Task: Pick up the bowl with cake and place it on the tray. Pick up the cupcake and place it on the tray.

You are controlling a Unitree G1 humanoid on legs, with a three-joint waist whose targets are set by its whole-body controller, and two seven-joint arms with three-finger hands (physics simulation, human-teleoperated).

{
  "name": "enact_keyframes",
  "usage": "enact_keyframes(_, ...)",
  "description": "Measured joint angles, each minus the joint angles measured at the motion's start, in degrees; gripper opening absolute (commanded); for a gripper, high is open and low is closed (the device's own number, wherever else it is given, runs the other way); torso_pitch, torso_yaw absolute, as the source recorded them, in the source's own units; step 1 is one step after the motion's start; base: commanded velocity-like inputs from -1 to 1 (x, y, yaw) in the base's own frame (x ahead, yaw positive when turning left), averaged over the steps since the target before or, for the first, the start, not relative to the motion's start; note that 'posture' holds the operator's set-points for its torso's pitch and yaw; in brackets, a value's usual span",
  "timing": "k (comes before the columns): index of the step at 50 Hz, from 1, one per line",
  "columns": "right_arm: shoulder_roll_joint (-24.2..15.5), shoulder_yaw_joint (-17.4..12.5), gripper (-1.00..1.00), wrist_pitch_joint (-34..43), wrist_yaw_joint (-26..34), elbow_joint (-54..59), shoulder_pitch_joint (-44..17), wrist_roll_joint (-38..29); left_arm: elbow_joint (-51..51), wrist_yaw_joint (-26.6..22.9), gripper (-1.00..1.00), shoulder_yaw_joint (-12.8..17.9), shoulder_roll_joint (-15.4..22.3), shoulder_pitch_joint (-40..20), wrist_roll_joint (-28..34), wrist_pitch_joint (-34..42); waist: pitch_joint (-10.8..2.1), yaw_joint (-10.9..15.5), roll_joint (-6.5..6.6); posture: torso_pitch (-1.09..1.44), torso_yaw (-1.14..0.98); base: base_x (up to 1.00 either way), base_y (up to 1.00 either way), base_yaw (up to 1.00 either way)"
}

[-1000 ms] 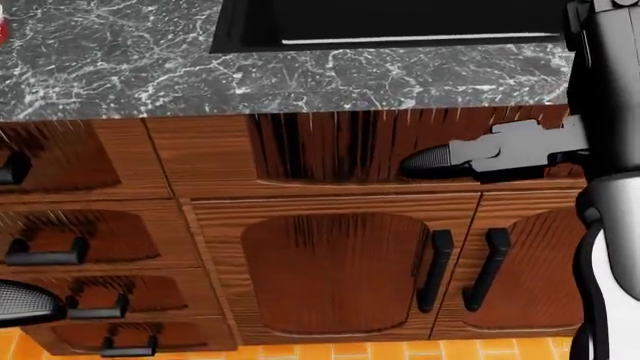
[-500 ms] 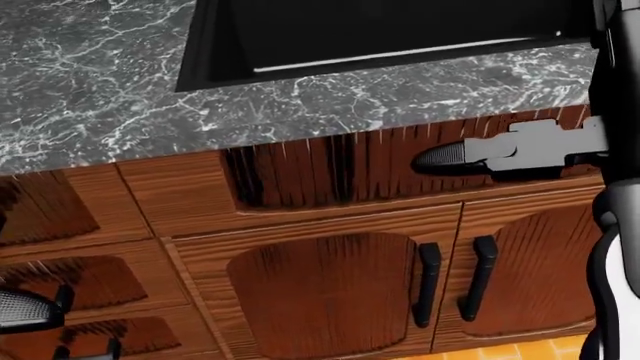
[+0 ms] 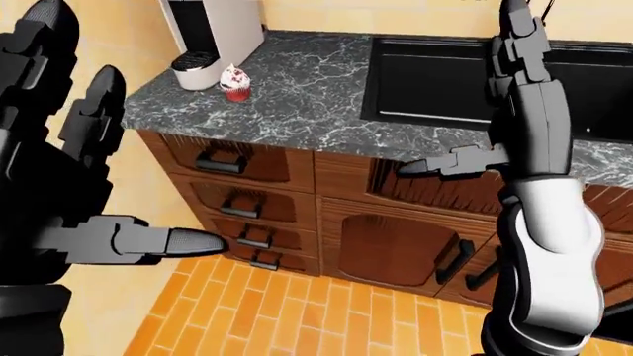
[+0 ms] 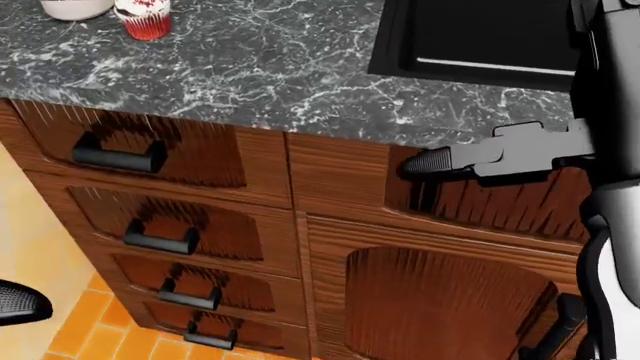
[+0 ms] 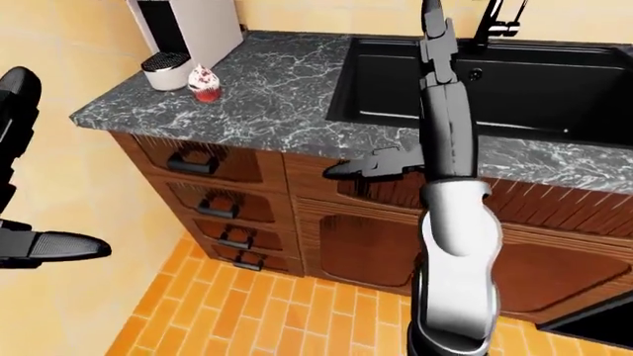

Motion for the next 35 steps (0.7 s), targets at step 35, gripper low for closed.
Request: enact_keyframes(35,0.1,-1.6,1.00,-0.9,-1.1,-0.7,0.8,-0.2,0.1,-0.9,1.00,-1.1,-0.2,0.8,1.4,-0.7,0.14,-0.1,3.40,0.00,0.00,0.00,0.16,0.00)
